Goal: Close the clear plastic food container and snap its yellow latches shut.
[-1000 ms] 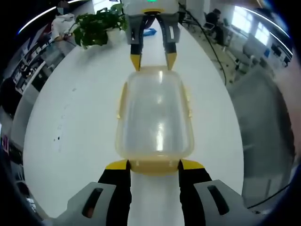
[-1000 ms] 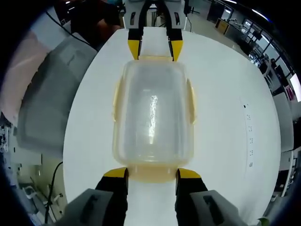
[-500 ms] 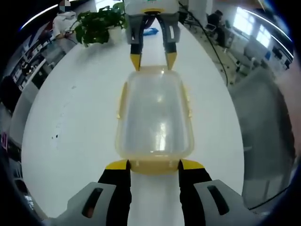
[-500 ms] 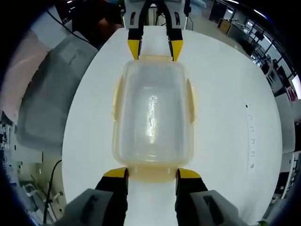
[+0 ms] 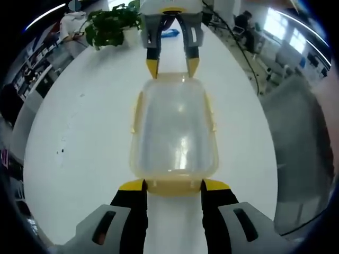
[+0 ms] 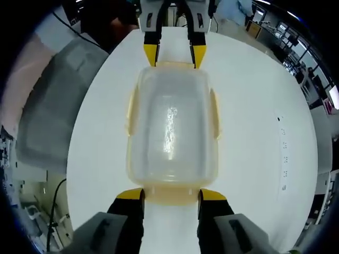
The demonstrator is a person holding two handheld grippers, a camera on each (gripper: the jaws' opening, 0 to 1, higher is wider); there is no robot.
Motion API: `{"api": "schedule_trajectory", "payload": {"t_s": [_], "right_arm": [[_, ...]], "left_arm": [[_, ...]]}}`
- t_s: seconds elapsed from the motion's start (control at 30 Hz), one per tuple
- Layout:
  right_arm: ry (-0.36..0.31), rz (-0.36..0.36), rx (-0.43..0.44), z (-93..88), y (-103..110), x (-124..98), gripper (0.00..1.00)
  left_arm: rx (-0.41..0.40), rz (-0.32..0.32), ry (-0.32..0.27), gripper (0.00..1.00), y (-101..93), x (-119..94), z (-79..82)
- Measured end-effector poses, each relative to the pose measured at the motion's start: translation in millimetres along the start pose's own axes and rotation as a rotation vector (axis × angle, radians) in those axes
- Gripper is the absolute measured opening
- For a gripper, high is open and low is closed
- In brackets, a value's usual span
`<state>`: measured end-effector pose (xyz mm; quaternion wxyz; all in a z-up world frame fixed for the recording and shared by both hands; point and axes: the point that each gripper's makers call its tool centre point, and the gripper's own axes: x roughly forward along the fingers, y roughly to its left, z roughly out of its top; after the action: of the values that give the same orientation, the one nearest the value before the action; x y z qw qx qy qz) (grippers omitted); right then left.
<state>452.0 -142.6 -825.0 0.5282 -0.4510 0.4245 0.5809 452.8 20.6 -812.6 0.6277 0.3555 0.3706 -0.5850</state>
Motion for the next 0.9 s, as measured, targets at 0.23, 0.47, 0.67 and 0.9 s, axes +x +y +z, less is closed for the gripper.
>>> {"api": "schedule_trajectory", "payload": {"t_s": [0.23,0.47,0.67,0.9], "right_arm": [[0.000,0.001,0.002,-1.2,-0.1,1.0,0.37],[-0.013,0.008,0.018,0.3,2.3,2.7,0.37],[-0.019,0.006,0.025,-0.2,2.7,2.7,0.37],[-0.017,0.004,0.030,-2.8,3.7,7.6,0.37]], "left_arm": [[-0.006,-0.009,0.004,0.37,-0.6,3.7,-0.9],[0.017,-0.006,0.020,0.37,-0.3,8.8,-5.3],[0.022,-0.006,0.022,0.37,0.4,9.0,-5.2],[0.006,-0.008,0.012,0.37,-0.1,10.9,-5.8]]}}
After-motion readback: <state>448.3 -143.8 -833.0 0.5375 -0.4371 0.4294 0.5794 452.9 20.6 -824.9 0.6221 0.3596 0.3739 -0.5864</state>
